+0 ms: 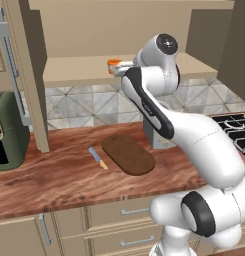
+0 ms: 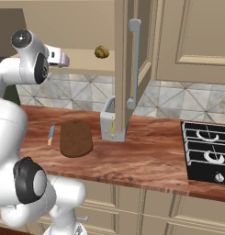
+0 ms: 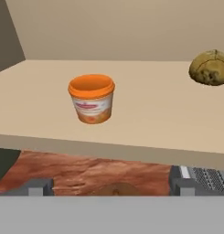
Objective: Pick the bread, place it on the cutting board, pick the jam, place it on the counter, and close the cabinet.
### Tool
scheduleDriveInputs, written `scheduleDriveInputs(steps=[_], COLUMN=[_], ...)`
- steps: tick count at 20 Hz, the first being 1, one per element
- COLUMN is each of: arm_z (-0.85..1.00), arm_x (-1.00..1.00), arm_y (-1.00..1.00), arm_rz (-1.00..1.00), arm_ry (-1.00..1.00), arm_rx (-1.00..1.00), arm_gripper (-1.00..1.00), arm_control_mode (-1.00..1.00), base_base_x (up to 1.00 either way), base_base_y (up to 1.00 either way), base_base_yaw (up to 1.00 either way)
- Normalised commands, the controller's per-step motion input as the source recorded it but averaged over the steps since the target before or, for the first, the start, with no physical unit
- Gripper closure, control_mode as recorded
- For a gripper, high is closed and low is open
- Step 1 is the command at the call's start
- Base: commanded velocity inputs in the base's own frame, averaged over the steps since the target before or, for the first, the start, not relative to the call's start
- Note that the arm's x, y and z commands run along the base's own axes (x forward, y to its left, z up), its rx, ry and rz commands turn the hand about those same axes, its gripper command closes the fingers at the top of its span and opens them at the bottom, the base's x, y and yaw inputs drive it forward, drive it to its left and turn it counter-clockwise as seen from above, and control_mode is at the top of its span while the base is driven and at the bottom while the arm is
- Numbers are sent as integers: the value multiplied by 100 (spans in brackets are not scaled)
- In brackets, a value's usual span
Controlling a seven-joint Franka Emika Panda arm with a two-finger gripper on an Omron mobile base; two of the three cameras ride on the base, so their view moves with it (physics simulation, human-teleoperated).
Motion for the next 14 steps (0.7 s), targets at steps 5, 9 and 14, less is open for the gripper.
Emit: scheduleDriveInputs(steps=[5,9,14], arm_z=[5,2,4], arm_x=[39,43,26], arm_y=[11,11,11], arm_rz=[1,1,3], arm_ry=[0,0,0], arm_rx=[0,0,0], arm_gripper=[-100,-100,-100], arm_control_mode=[-100,-100,-100], base_base_x=[0,0,0], base_base_y=[0,0,0], base_base_yaw=[0,0,0])
